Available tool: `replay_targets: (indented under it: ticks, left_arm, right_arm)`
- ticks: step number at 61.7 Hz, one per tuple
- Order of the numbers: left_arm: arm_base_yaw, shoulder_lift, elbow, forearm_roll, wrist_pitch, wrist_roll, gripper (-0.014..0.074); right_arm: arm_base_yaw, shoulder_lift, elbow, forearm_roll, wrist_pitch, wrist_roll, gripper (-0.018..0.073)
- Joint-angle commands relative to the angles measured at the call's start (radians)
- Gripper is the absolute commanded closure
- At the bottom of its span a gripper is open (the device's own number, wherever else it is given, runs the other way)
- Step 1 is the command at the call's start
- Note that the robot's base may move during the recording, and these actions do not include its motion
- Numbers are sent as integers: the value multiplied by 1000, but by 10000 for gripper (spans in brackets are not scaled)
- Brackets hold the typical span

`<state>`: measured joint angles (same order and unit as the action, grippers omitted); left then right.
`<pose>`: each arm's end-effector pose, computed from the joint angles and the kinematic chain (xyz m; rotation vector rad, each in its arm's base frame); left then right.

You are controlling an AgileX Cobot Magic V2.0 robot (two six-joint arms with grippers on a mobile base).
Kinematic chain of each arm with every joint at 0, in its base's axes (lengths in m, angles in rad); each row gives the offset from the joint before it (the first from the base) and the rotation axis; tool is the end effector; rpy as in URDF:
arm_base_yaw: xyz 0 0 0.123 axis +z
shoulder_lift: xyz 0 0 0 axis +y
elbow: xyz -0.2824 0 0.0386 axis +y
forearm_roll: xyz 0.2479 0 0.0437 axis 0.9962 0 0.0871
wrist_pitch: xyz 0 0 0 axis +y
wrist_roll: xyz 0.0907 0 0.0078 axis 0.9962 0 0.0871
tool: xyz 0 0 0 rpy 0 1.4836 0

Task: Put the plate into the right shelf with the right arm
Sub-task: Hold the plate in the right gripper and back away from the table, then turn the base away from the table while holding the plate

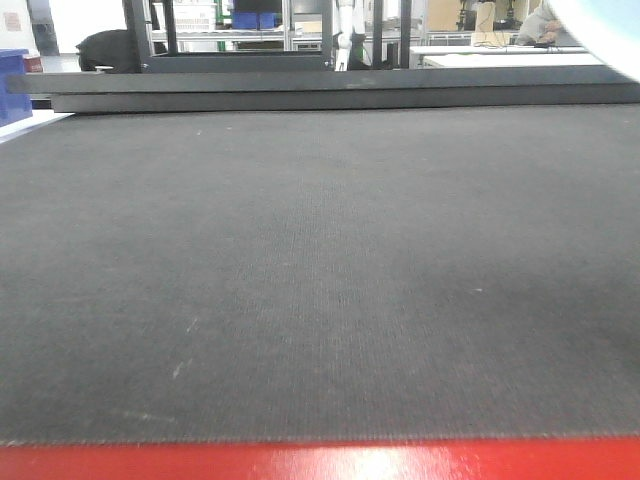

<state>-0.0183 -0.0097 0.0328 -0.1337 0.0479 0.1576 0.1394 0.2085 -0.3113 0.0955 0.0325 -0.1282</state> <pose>0.0571 -0.0016 0.1982 0.0379 1.5537 -0.0004 0.0631 0.0091 0.3023 -0.1241 1.4083 0.0905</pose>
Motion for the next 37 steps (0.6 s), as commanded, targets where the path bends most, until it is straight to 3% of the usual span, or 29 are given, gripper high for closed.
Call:
replay_targets:
  ticks: [1,37]
  left_arm:
    - [-2,-10,10,-8,-90,-7,724]
    - [-2,-10,10,-8,-90,-7,724]
  right_arm:
    - [-4,8,-31,3,-91,-10,505]
    - [-4,8,-31,3,-91,-10,505]
